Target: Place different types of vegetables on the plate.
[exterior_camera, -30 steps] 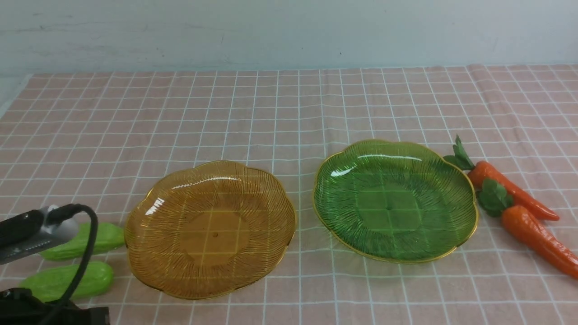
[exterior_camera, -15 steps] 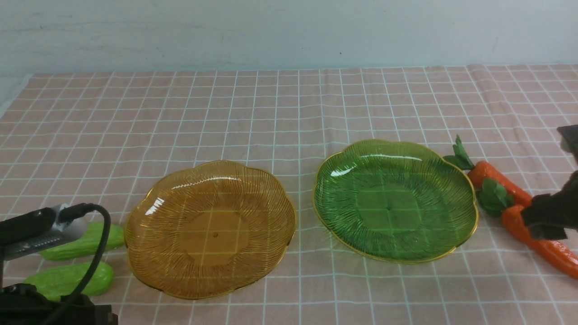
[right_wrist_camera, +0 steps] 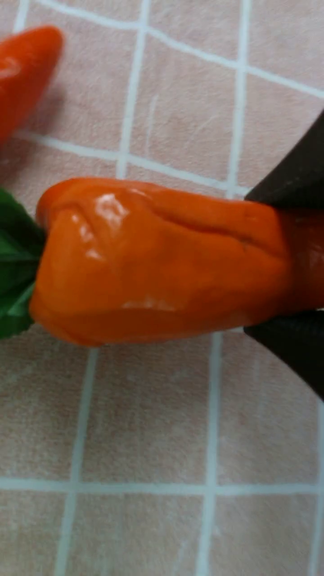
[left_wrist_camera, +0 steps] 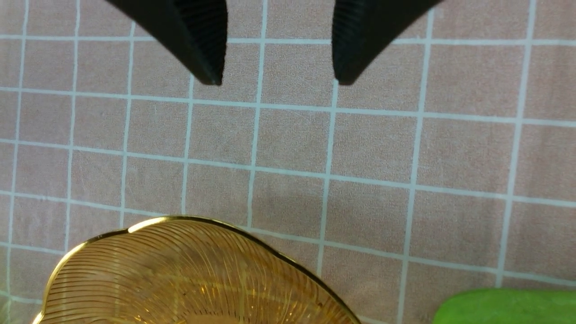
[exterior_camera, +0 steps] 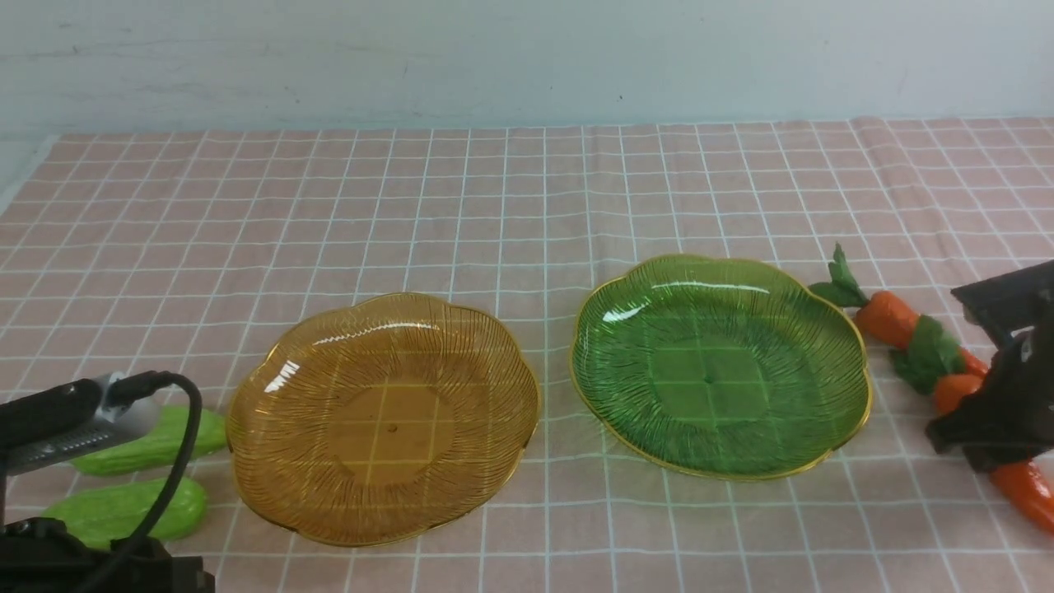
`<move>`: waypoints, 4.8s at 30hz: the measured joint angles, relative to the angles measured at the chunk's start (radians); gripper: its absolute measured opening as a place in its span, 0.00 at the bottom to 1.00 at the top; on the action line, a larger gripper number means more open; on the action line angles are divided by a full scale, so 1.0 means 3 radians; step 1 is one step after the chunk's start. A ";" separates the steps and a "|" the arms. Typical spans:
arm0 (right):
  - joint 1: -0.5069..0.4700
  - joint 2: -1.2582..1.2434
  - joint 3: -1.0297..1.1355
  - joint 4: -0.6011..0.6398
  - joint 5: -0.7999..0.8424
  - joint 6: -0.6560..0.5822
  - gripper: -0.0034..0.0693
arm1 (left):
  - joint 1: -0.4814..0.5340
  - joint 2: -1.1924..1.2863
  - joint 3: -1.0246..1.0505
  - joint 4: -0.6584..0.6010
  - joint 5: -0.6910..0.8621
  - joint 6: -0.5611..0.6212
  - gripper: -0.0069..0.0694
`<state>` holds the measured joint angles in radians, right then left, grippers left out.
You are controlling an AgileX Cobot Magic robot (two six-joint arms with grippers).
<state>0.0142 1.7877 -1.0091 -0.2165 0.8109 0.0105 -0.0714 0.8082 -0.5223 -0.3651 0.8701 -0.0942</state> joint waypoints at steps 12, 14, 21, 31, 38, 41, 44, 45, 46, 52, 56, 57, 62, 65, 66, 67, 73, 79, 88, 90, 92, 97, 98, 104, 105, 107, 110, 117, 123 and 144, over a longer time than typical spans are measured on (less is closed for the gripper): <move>0.0452 -0.0254 -0.0678 0.2005 -0.0047 -0.0999 0.40 | 0.0000 0.0000 0.0000 0.0000 0.0179 0.0000 0.49; 0.0573 -0.0104 -0.0678 0.2024 -0.0281 -0.1067 0.49 | 0.0000 0.0000 0.0000 0.0000 0.0182 0.0000 0.49; 0.0493 0.0124 -0.0911 0.1709 -0.0299 -0.1052 0.98 | 0.0000 0.0000 0.0000 0.0000 0.0224 0.0000 0.49; 0.0042 0.0560 -0.1172 0.0344 -0.0523 -0.0923 0.96 | 0.0000 0.0000 0.0000 0.0002 0.0235 0.0000 0.49; 0.0041 0.0972 -0.1207 -0.0261 -0.0703 -0.0863 0.71 | 0.0000 0.0000 0.0000 0.0002 0.0235 0.0000 0.49; 0.0041 0.0985 -0.1303 -0.0228 -0.0494 -0.0821 0.48 | 0.0000 0.0000 0.0000 0.0002 0.0235 0.0000 0.49; 0.0050 0.0936 -0.1537 0.0011 0.0014 -0.0797 0.48 | 0.0000 0.0000 0.0000 0.0002 0.0235 0.0000 0.49; 0.0070 0.0878 -0.1664 0.0175 0.0286 -0.0797 0.48 | 0.0000 0.0000 0.0000 0.0002 0.0235 0.0000 0.49; 0.0082 0.0802 -0.1801 0.0393 0.0559 -0.0791 0.48 | 0.0000 0.0000 0.0000 0.0002 0.0235 0.0000 0.49; 0.0274 0.0609 -0.2145 0.1896 0.1273 -0.0981 0.48 | 0.0000 0.0000 0.0000 0.0105 0.0182 0.0000 0.49; 0.0592 0.0776 -0.2145 0.2008 0.1208 -0.1030 0.48 | 0.0000 0.0000 0.0000 0.0302 0.0018 -0.0075 0.50; 0.0645 0.0813 -0.2145 0.1962 0.1170 -0.1030 0.48 | 0.0000 0.0000 0.0000 0.0369 -0.0039 -0.0125 0.51; 0.0754 0.0894 -0.2145 0.1590 0.1097 -0.0890 0.79 | 0.0000 0.0111 -0.0008 0.0740 -0.0178 -0.0398 0.62; 0.0755 0.0894 -0.2220 0.1422 0.1334 -0.0698 0.97 | 0.0007 0.0301 -0.0018 0.0879 -0.0262 -0.0591 0.73; 0.0755 0.0894 -0.2260 0.1387 0.1358 -0.0656 0.98 | 0.0012 0.0380 -0.0018 0.0954 -0.0294 -0.0649 0.75; 0.0755 0.0890 -0.2309 0.1348 0.1368 -0.0601 0.99 | 0.0023 0.0463 -0.0018 0.1043 -0.0343 -0.0705 0.77; 0.0755 0.0757 -0.2338 0.1310 0.1389 -0.0460 0.98 | 0.0041 0.0970 -0.0019 0.1875 -0.0905 -0.0891 0.79; 0.0758 0.0753 -0.2338 0.1307 0.1392 -0.0448 0.90 | 0.0041 0.1387 -0.0034 0.2216 -0.1354 -0.0833 0.79; 0.0758 0.0753 -0.2338 0.1296 0.1396 -0.0448 0.85 | 0.0041 0.2015 -0.0523 0.2370 -0.1042 -0.0739 0.85; 0.0758 0.0753 -0.2338 0.1296 0.1396 -0.0448 0.85 | 0.0041 0.2151 -0.0594 0.2345 -0.0970 -0.0701 0.91; 0.0758 0.0753 -0.2338 0.1296 0.1396 -0.0448 0.84 | 0.0041 0.2224 -0.0667 0.2342 -0.0904 -0.0508 0.96; 0.0758 0.0753 -0.2338 0.1296 0.1396 -0.0448 0.84 | -0.0010 0.2315 -0.0724 0.2345 -0.0896 0.0393 0.97; 0.0758 0.0753 -0.2338 0.1296 0.1396 -0.0448 0.84 | -0.0019 0.2337 -0.0736 0.2345 -0.0896 0.0512 0.96; 0.0758 0.0753 -0.2338 0.1296 0.1396 -0.0448 0.84 | -0.0035 0.2510 -0.0804 0.2345 -0.0971 0.0653 0.86; 0.0758 0.0753 -0.2338 0.1296 0.1396 -0.0448 0.84 | -0.0038 0.2524 -0.0813 0.2345 -0.0980 0.0653 0.84; 0.0758 0.0753 -0.2338 0.1296 0.1396 -0.0448 0.84 | -0.0038 0.2558 -0.0824 0.2345 -0.1003 0.0649 0.80; 0.0758 0.0753 -0.2338 0.1296 0.1396 -0.0448 0.84 | -0.0044 0.2582 -0.0840 0.2323 -0.1010 0.0622 0.72; 0.0758 0.0753 -0.2338 0.1296 0.1396 -0.0448 0.84 | -0.0063 0.2615 -0.0903 0.2293 -0.0928 0.0526 0.35; 0.0758 0.0753 -0.2338 0.1296 0.1396 -0.0448 0.84 | -0.0064 0.2665 -0.1166 0.2286 -0.0330 0.0513 0.17; 0.0758 0.0753 -0.2338 0.1307 0.1396 -0.0448 0.84 | -0.0028 0.2623 -0.1733 0.2048 0.0830 0.0289 0.90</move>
<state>0.2415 2.0136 -1.7106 0.1755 1.2296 -0.1240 -0.0797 1.5950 -1.0423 0.2494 1.1191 -0.0075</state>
